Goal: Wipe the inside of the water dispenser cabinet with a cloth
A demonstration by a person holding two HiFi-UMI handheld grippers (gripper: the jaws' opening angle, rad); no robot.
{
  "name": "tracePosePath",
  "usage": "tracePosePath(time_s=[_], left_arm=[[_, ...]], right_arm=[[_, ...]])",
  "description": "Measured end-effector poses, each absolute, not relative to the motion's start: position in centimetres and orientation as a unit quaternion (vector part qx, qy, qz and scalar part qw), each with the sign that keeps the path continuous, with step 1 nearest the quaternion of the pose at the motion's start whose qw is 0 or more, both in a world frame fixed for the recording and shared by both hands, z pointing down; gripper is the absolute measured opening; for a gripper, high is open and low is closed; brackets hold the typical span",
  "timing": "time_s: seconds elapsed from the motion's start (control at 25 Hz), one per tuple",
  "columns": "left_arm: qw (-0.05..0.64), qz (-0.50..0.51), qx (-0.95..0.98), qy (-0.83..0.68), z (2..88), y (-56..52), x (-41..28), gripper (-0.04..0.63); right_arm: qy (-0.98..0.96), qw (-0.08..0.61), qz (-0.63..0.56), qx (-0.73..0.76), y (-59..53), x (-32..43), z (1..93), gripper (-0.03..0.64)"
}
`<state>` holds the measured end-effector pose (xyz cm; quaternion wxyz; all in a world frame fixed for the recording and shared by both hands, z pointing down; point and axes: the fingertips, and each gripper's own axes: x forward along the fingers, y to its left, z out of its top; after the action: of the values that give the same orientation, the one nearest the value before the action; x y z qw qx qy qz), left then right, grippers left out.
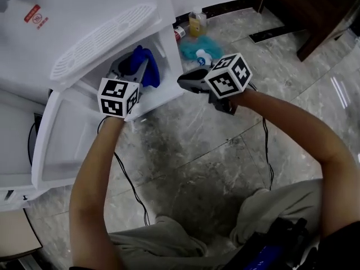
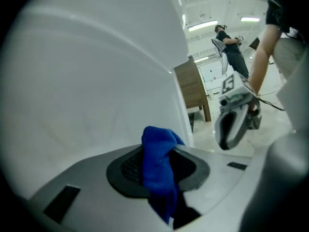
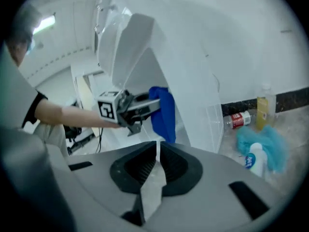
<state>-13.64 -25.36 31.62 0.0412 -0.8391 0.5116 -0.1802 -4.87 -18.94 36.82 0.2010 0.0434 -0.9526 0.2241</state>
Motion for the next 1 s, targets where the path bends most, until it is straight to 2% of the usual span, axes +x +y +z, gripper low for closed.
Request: tracePosePath(time_s=[0.12, 0.16, 0.2, 0.24, 0.44, 0.8, 0.84, 0.92, 1.0], left_arm=[[0.084, -0.248, -0.848, 0.460, 31.8, -22.4, -12.7, 0.094], [0.107, -0.275, -0.848, 0.440, 31.8, -21.3, -12.2, 0.094], [0.128, -0.295, -0.847, 0.422, 31.8, -20.3, -11.7, 0.095], [0.143, -0.304, -0.848, 0.410, 31.8, -19.2, -11.3, 0.095], [0.202, -0.330, -0.837, 0.388, 32.9, -15.7, -10.8, 0.095], [0.288, -0.366, -0.828, 0.312, 33.8, -13.8, -7.0, 0.095], [0.297, -0.371, -0.825, 0.305, 33.9, -13.7, -6.8, 0.095], [0.319, -0.387, -0.816, 0.288, 34.3, -13.4, -6.5, 0.097], [0.326, -0.390, -0.813, 0.283, 34.6, -13.2, -6.5, 0.098]], right_arm=[[-0.954, 0.134, 0.262, 0.059, -20.4, -6.7, 34.3, 0.004], [-0.954, 0.117, 0.270, 0.066, -20.7, -7.4, 33.7, 0.046], [-0.952, 0.101, 0.282, 0.069, -20.9, -8.0, 33.2, 0.178], [-0.948, 0.088, 0.298, 0.067, -20.7, -8.6, 32.8, 0.269], [-0.937, 0.067, 0.343, 0.017, -17.4, -10.0, 32.4, 0.301], [-0.926, 0.112, 0.358, -0.048, -13.7, -10.9, 33.3, 0.322], [-0.923, 0.120, 0.361, -0.060, -13.4, -10.8, 33.4, 0.320], [-0.918, 0.135, 0.365, -0.080, -12.8, -10.7, 33.6, 0.243], [-0.915, 0.146, 0.366, -0.084, -12.5, -10.7, 33.9, 0.224]])
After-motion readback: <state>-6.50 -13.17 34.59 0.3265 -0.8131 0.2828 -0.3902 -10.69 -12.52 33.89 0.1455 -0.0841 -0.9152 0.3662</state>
